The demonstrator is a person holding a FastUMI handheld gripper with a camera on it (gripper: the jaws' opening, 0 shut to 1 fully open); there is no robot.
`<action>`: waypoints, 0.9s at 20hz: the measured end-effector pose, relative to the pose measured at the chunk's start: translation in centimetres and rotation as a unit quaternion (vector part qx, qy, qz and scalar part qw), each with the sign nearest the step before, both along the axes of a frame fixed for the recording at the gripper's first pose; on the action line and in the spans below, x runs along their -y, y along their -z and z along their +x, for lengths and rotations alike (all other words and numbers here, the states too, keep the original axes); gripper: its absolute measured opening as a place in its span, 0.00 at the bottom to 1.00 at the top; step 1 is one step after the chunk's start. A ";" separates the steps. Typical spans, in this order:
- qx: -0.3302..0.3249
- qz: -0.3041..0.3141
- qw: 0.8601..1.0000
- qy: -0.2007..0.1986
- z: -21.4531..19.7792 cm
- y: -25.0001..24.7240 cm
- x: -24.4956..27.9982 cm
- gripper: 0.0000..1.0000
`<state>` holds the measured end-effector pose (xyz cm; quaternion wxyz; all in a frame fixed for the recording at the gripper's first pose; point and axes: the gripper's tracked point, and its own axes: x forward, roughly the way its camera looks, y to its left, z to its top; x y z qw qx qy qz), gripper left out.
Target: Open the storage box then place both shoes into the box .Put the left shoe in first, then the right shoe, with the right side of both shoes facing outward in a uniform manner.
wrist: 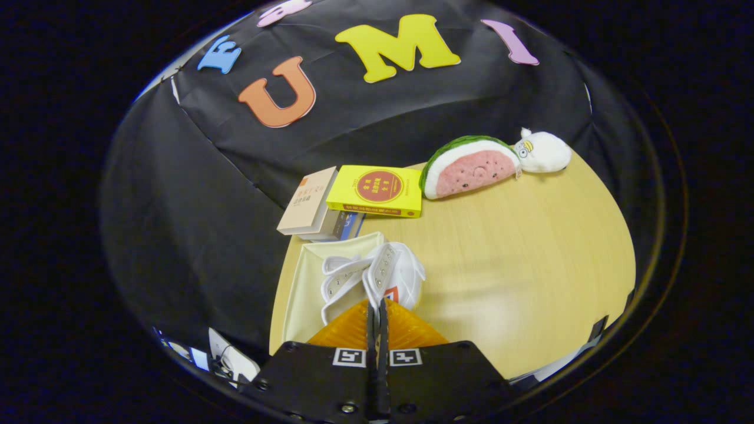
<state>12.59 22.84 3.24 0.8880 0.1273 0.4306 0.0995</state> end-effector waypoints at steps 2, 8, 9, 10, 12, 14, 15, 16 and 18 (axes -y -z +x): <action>0.015 0.008 1.000 -0.017 -0.2 -0.5 -2.0 0.00; 0.038 0.013 0.999 -0.009 0.7 2.8 -7.1 0.00; 0.044 0.009 0.999 -0.003 1.0 3.8 -7.8 0.00; 0.049 0.009 0.999 0.010 1.2 5.1 -8.2 0.00; 0.070 -0.002 0.997 0.033 1.9 6.7 -8.7 0.00; 0.107 -0.026 0.993 0.045 2.6 7.6 -8.6 0.00; 0.124 -0.035 0.990 0.048 2.8 7.7 -8.4 0.00; 0.146 -0.049 0.987 0.052 2.8 7.7 -8.4 0.00; 0.176 -0.083 0.980 0.050 2.7 7.9 -8.1 0.00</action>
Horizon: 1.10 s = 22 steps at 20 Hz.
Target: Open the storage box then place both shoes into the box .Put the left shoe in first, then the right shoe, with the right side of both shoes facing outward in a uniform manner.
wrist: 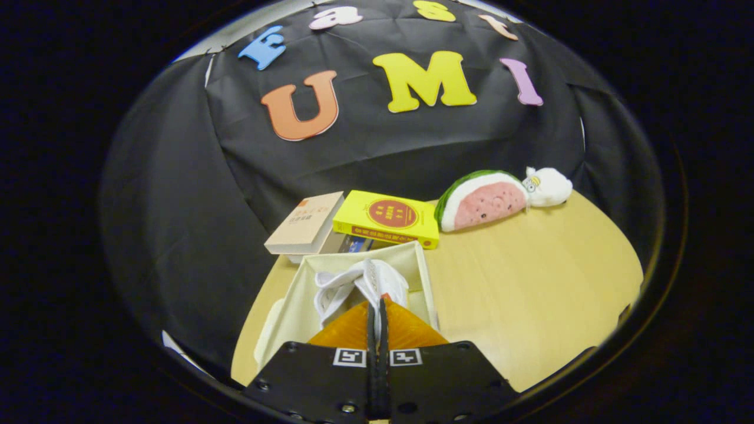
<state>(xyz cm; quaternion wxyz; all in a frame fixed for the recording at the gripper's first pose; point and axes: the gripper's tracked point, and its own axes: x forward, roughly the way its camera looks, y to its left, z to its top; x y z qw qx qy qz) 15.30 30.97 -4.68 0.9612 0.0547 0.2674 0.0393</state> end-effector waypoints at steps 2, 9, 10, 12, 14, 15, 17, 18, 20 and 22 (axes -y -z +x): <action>0.011 -0.007 1.000 -0.001 -0.5 0.8 -0.1 0.00; 0.024 0.022 0.999 -0.012 -0.4 2.9 0.3 0.16; 0.047 0.012 0.999 -0.010 -0.5 1.8 1.2 0.21; 0.091 0.000 0.995 -0.026 -0.9 0.2 1.6 0.36; 0.122 0.004 0.991 -0.052 -2.1 -1.1 1.7 0.57; 0.132 0.007 0.990 -0.058 -2.8 -1.5 2.0 0.67; 0.153 -0.021 0.988 -0.030 -3.6 -2.3 4.8 0.96; 0.170 -0.043 0.984 -0.011 -3.8 -2.8 6.3 0.98; 0.209 -0.073 0.975 0.020 -5.0 -4.4 8.5 0.95; 0.241 -0.083 0.966 0.036 -6.6 -5.6 10.0 0.95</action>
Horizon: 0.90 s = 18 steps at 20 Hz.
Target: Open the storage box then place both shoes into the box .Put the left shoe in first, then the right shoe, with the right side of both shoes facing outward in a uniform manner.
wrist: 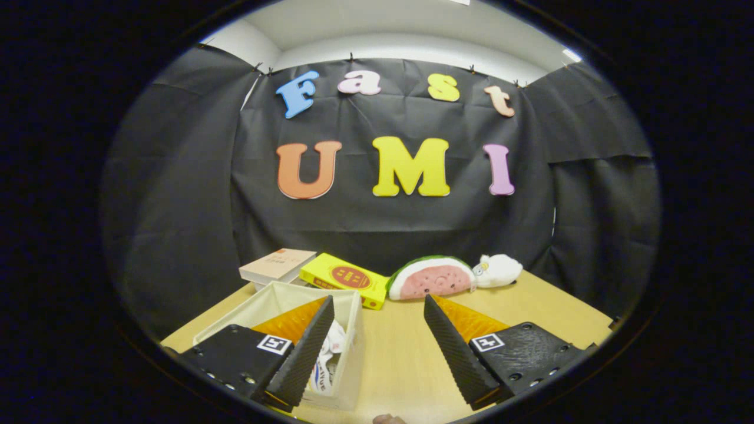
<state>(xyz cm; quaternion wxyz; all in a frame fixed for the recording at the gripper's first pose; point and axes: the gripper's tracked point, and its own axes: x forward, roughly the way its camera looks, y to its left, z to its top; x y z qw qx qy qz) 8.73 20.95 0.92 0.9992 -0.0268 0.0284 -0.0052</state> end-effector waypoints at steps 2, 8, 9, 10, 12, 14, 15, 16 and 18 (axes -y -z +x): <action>0.033 -0.008 0.999 0.013 -1.8 -1.2 1.9 0.95; 0.054 -0.012 0.998 0.042 -6.0 -1.1 7.1 0.98; 0.054 -0.012 0.998 0.043 -6.5 -1.0 7.9 0.98; 0.054 -0.011 0.998 0.043 -6.8 -0.8 8.5 0.98; 0.054 -0.014 0.998 0.043 -7.5 -0.8 9.8 0.98; 0.061 -0.017 0.997 0.044 -8.3 -1.7 11.0 0.98; 0.068 -0.015 0.996 0.046 -8.6 -2.2 11.7 0.98; 0.077 -0.015 0.996 0.048 -9.0 -2.7 12.3 0.98; 0.083 -0.007 0.995 0.053 -9.9 -2.9 13.5 0.98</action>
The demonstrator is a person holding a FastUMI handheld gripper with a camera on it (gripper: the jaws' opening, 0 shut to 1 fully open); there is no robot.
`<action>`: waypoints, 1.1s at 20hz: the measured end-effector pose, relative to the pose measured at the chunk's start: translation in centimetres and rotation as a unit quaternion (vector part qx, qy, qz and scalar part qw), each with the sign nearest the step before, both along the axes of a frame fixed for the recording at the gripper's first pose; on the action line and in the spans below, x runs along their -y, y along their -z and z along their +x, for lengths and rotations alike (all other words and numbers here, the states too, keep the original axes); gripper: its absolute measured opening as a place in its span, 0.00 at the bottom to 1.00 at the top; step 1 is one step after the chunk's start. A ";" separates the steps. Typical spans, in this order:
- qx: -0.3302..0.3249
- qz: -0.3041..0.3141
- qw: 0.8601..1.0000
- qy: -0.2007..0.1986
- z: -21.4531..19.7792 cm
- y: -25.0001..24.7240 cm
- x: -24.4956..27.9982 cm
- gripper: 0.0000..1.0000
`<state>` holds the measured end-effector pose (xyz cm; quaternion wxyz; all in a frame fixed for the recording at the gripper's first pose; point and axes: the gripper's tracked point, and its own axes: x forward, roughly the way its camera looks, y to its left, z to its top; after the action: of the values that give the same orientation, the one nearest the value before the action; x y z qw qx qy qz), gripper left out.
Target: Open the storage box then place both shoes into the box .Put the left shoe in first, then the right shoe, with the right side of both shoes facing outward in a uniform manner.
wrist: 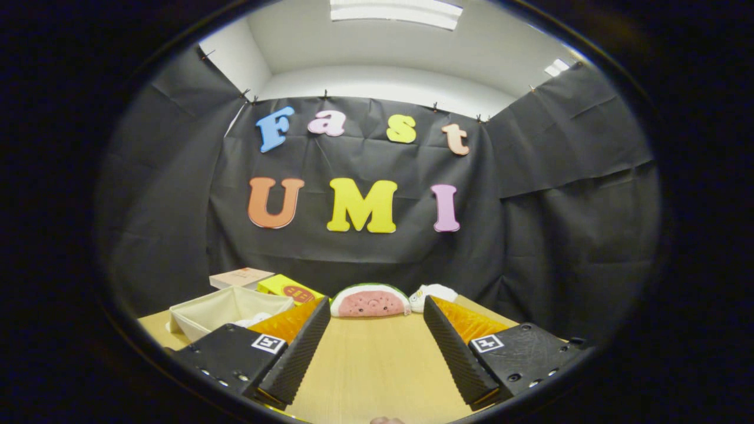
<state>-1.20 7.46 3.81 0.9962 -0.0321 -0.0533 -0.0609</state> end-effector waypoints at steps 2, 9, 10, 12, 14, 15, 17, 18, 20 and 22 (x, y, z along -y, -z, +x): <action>-0.009 0.005 1.000 -0.002 -0.3 0.9 0.7 0.98; -0.015 0.015 1.000 0.017 -0.1 1.5 3.5 0.98; -0.016 0.017 1.000 0.016 -0.1 1.6 3.5 0.98; -0.018 0.016 1.000 0.016 -0.1 1.9 3.8 0.98; -0.009 0.019 0.999 0.025 -0.1 1.6 4.6 0.98; -0.006 0.022 0.999 0.024 -0.2 1.7 4.7 0.97; -0.010 0.025 1.000 0.011 0.0 2.2 4.2 0.97; -0.015 0.022 1.000 0.010 0.0 2.5 4.3 0.96; -0.020 0.013 1.000 0.012 0.2 2.7 4.4 0.96; -0.020 0.011 1.000 0.009 0.3 3.0 4.1 0.96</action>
<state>-0.92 3.38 0.81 0.9968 -0.0224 -0.0326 -0.0694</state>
